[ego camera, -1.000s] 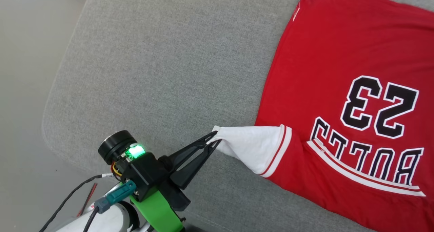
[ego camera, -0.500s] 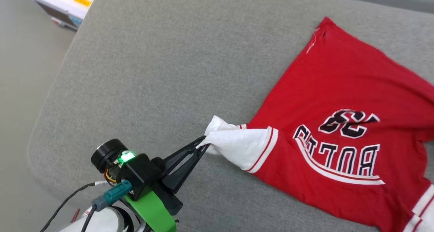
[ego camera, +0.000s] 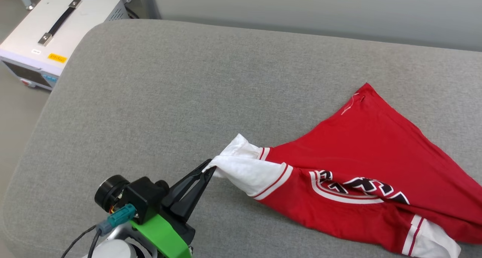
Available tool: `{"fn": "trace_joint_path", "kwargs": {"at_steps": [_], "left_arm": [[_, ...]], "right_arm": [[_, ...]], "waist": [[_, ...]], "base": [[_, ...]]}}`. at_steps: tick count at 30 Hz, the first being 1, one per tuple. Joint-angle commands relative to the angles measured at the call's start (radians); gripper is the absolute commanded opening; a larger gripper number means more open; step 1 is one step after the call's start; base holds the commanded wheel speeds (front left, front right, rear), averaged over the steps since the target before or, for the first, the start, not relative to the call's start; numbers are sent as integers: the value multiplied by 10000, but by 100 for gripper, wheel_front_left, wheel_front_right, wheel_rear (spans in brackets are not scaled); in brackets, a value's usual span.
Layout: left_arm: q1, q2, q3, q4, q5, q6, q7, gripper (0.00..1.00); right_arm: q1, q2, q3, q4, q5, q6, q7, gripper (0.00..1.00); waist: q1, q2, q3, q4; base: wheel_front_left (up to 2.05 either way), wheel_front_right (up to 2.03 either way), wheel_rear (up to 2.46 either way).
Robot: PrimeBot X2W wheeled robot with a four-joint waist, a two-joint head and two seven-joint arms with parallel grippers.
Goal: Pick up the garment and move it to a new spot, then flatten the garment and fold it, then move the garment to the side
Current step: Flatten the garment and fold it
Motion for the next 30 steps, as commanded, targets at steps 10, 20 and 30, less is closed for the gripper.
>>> {"fn": "trace_joint_path", "kwargs": {"at_steps": [10,20,30], "left_arm": [[361,-694,380,751,-474,205,-580,0],[375,-1031,483,1094,-451,103,-729,0],[244,-1113,389,943,-253,-67,-759,0]], "right_arm": [[1851,1007,-1018,-1067,-403,-7,188,0],[1966,1228,-710,-1390,-281,-7,-221,100],[455,333,159,-3291,683,-7,63,100]], "waist": [[1,-1,-589,-576],[1,-1,-612,-557],[1,-1,-336,-117]], "base": [[0,0,0],[0,0,0],[0,0,0]]}}
